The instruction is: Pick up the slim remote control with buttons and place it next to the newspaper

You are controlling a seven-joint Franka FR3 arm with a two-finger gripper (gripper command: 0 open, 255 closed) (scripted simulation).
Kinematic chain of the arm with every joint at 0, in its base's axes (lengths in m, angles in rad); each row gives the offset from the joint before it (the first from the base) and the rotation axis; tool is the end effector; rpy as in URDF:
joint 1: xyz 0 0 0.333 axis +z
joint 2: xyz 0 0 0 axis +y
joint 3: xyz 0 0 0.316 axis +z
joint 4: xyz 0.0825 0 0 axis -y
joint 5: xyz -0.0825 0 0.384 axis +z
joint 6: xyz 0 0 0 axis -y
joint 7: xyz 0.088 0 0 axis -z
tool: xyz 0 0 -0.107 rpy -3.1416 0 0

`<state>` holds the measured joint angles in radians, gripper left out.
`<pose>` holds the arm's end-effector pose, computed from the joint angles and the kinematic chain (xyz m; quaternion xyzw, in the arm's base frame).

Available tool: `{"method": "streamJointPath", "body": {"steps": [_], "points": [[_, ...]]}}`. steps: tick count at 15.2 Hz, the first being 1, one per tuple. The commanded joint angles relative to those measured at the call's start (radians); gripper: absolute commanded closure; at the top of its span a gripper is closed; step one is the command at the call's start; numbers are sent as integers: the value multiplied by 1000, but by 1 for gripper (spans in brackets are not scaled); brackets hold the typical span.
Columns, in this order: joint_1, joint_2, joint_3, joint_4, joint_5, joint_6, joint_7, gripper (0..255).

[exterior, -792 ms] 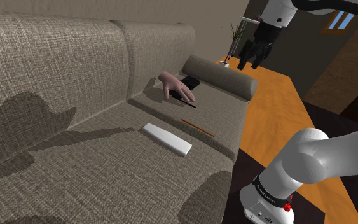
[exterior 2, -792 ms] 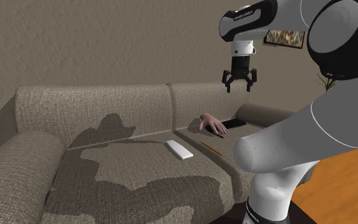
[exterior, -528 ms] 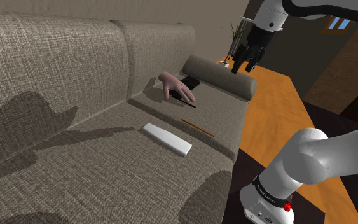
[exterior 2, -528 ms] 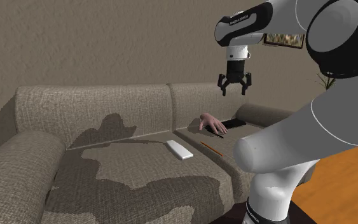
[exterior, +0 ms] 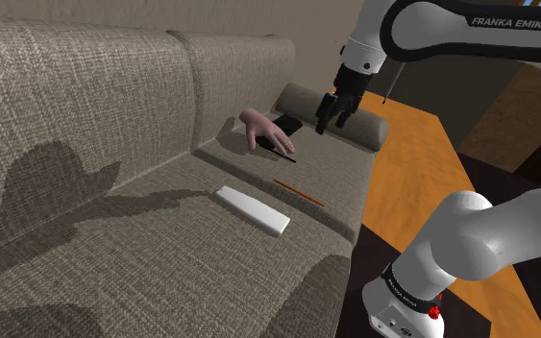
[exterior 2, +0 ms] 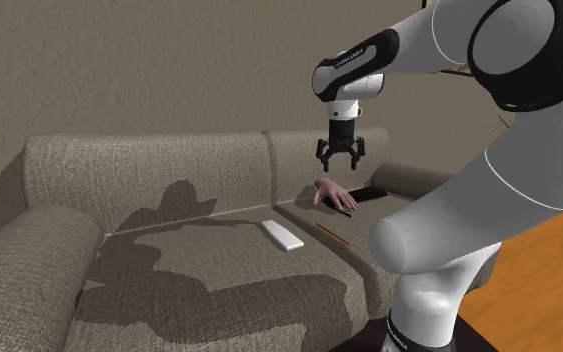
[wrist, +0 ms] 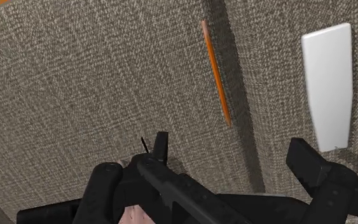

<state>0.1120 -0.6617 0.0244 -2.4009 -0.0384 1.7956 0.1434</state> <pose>0.3542 0.0467 0.5481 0.9993 -0.0021 0.0314 0.0222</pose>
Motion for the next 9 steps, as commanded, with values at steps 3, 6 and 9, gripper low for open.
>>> {"method": "streamJointPath", "body": {"steps": [3, 6, 9], "points": [[41, 71, 36, -40, 26, 100, 0, 0], [72, 132, 66, -58, 44, 172, 3, 0], [102, 201, 97, -68, 60, 243, 5, 0]]}}
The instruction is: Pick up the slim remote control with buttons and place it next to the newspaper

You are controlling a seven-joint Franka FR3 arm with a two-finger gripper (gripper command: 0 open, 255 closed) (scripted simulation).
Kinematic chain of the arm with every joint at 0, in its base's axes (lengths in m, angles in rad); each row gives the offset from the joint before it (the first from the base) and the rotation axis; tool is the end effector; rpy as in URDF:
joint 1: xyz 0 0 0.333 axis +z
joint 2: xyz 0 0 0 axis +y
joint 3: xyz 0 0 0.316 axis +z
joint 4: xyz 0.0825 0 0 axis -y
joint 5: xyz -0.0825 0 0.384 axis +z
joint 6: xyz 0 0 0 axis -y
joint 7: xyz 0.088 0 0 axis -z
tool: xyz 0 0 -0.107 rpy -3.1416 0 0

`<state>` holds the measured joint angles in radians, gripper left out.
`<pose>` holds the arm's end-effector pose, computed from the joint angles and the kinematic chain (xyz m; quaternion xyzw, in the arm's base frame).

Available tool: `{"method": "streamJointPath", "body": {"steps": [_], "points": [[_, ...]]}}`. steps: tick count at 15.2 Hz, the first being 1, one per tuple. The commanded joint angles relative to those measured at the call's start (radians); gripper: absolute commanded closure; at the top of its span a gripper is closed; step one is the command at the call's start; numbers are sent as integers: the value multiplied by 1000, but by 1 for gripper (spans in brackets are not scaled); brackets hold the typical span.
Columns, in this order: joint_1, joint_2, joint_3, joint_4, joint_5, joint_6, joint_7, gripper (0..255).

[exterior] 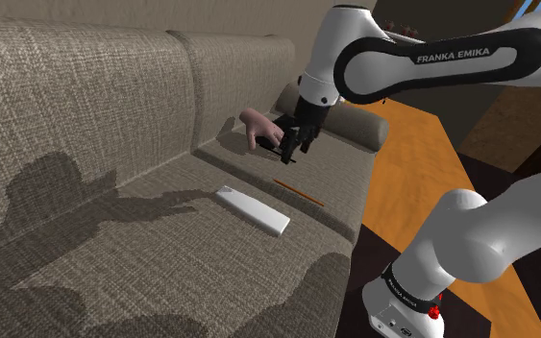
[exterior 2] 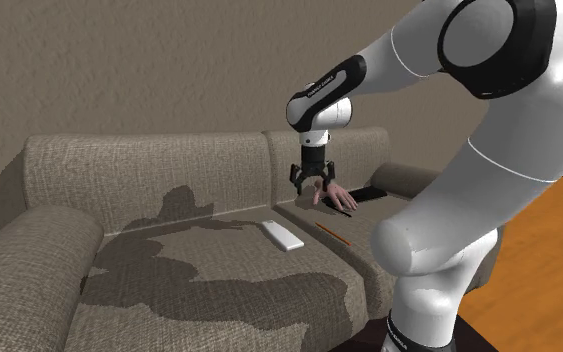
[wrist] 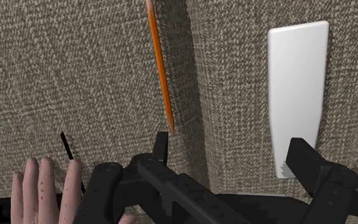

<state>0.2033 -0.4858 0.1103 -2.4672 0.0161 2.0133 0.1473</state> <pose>0.3817 0.1267 0.4680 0.9970 0.0738 0.0185 0.0146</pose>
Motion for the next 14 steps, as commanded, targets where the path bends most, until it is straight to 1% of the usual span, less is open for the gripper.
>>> {"method": "streamJointPath", "body": {"steps": [1, 10, 14], "points": [[20, 49, 21, -4, 10, 49, 2, 0], [99, 292, 118, 19, 26, 248, 18, 0], [101, 332, 125, 4, 19, 301, 25, 0]]}}
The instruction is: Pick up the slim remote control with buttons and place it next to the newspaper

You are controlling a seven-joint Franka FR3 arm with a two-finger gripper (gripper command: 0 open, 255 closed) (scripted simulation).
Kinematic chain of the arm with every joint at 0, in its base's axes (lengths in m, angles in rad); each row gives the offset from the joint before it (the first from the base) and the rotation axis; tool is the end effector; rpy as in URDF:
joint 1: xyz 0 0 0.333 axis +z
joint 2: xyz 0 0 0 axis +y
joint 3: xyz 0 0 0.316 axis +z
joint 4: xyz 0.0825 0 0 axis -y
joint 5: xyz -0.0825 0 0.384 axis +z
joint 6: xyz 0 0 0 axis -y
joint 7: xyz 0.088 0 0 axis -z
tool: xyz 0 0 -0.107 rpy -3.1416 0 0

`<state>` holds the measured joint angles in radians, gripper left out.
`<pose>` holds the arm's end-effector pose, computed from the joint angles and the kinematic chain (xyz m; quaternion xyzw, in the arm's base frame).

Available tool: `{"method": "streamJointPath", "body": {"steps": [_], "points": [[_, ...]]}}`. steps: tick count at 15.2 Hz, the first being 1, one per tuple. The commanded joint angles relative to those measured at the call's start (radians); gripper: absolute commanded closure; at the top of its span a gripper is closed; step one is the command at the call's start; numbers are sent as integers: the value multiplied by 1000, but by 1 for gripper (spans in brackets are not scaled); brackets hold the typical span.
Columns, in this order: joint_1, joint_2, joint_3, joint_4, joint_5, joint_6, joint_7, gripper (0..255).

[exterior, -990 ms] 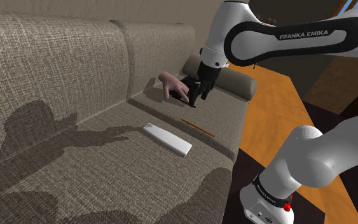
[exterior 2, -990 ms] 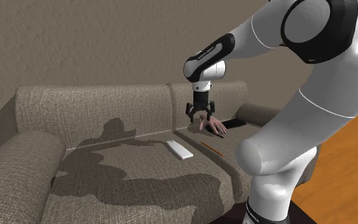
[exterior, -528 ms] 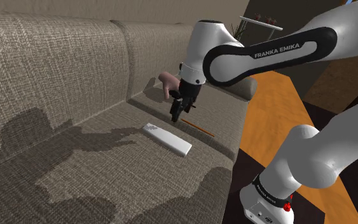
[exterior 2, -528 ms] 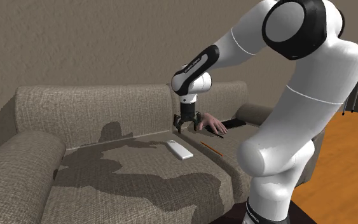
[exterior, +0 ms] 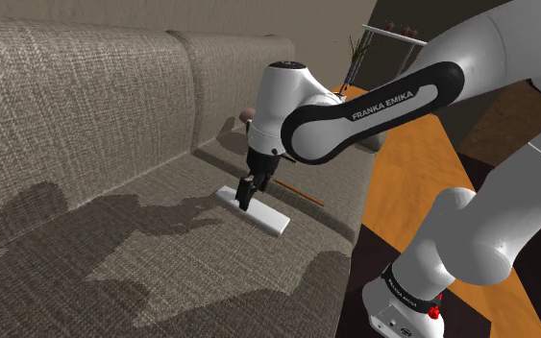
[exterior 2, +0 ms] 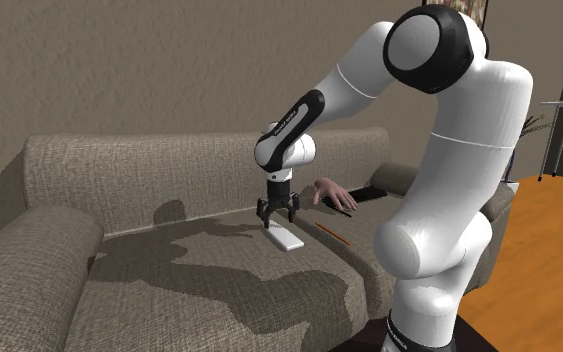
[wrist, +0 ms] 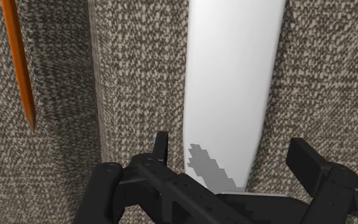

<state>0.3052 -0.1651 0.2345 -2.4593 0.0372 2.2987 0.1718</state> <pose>0.3949 0.2369 0.3572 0.9856 0.1692 0.0021 0.0048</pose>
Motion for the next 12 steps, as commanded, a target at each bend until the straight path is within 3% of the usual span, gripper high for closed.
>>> {"method": "streamJointPath", "body": {"steps": [1, 5, 12], "points": [[-1, 21, 1, -10, -5, 31, 2, 0], [-3, 57, 4, -28, -15, 83, 10, 0], [-3, 57, 4, -28, -15, 83, 9, 0]]}}
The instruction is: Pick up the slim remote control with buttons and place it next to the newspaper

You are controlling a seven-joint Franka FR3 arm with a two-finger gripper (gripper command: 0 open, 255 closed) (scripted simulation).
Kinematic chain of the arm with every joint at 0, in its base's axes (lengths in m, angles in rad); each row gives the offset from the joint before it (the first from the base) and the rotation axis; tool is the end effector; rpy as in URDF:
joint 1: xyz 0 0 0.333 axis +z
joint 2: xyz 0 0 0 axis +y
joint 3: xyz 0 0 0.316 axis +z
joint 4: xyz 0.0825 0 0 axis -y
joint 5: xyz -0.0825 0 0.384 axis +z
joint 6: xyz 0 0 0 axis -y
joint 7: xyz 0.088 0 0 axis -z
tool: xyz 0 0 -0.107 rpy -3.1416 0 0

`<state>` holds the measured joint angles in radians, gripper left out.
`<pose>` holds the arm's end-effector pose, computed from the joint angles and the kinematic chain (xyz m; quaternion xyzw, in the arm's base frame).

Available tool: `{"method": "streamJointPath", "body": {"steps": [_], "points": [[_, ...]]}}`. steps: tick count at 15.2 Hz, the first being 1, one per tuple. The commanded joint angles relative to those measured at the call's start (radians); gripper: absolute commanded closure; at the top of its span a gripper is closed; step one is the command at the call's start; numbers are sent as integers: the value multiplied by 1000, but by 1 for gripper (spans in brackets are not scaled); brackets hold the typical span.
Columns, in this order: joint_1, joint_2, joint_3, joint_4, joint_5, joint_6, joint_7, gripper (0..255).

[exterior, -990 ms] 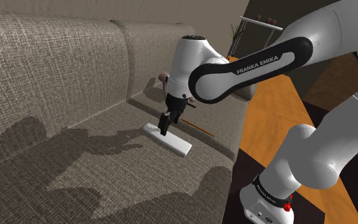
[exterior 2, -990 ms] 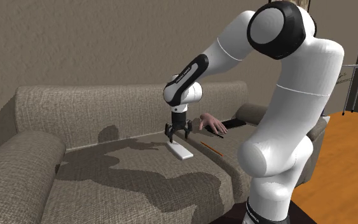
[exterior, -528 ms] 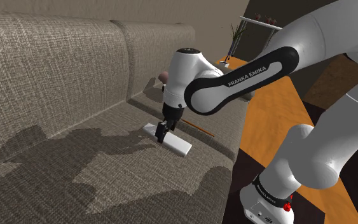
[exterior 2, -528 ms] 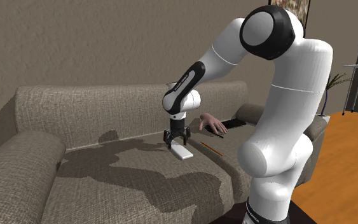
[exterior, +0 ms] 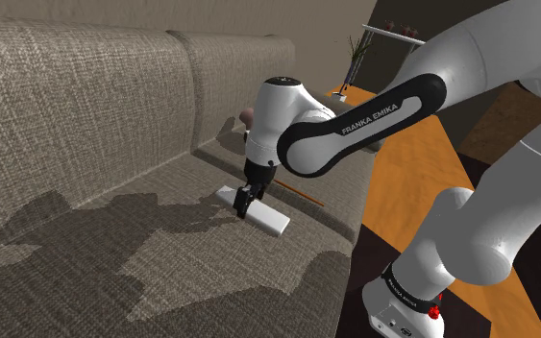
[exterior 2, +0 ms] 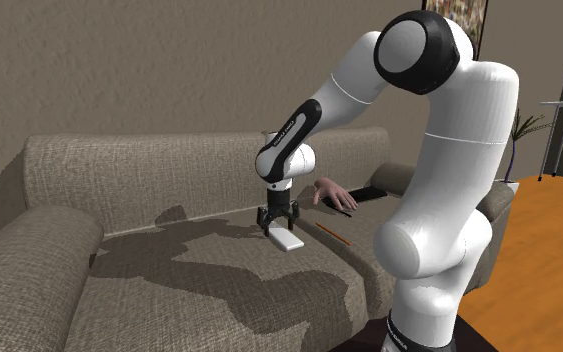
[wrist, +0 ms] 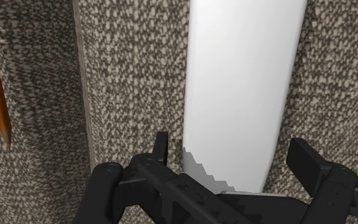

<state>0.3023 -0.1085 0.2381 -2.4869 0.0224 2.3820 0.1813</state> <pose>0.3958 0.2368 0.3275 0.9854 0.1699 0.0021 0.0046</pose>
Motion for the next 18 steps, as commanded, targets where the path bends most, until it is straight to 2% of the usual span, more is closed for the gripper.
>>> {"method": "streamJointPath", "body": {"steps": [1, 10, 18], "points": [[0, 0, 0, 0, 0, 0, 0, 255], [0, 0, 0, 0, 0, 0, 0, 255], [3, -75, -6, 44, 19, -118, -16, 255]]}}
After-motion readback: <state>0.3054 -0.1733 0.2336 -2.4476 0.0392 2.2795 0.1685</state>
